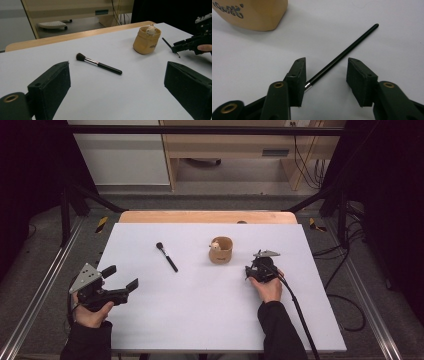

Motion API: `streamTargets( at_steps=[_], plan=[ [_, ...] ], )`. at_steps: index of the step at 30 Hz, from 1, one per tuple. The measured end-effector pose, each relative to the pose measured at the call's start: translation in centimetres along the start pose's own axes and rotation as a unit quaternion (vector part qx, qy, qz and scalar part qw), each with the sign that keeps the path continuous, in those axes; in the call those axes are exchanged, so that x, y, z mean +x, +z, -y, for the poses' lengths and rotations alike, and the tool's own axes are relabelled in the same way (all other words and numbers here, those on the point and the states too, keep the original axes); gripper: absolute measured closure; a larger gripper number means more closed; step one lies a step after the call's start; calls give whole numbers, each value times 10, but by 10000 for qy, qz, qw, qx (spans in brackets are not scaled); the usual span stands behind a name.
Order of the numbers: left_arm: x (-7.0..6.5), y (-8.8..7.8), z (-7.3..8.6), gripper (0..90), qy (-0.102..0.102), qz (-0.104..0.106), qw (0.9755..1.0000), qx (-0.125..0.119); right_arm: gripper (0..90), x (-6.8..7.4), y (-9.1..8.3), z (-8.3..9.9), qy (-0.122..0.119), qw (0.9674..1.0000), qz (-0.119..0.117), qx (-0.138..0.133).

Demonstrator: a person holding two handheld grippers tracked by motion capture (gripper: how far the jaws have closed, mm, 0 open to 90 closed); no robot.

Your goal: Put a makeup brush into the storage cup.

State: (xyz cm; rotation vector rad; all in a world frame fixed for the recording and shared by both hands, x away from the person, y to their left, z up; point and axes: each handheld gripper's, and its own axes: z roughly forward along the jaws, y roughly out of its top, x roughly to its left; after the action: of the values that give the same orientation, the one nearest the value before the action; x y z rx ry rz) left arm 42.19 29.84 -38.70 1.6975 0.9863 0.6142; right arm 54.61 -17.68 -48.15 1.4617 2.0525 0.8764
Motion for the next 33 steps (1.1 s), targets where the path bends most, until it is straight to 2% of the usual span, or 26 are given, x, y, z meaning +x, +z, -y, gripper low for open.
streamTargets(
  at_steps=[2, 9, 21, 33],
  plan=[
    [0, 0, 0, 61, -4, 5, 10000, 4, 556, 1, 0, 0, 40, 10000, -8, 1],
    [0, 1, 1, 61, -3, 17, 10000, 33, 670, 0, -2, 0, -68, 9999, -90, 56],
    [-1, 1, 0, 61, 35, 23, 10000, 36, 805, -2, -5, -1, -152, 9997, -72, 176],
    [-1, 1, 0, 61, 46, 22, 10000, 34, 851, -4, -7, -2, -188, 9994, -22, 278]
  ],
)
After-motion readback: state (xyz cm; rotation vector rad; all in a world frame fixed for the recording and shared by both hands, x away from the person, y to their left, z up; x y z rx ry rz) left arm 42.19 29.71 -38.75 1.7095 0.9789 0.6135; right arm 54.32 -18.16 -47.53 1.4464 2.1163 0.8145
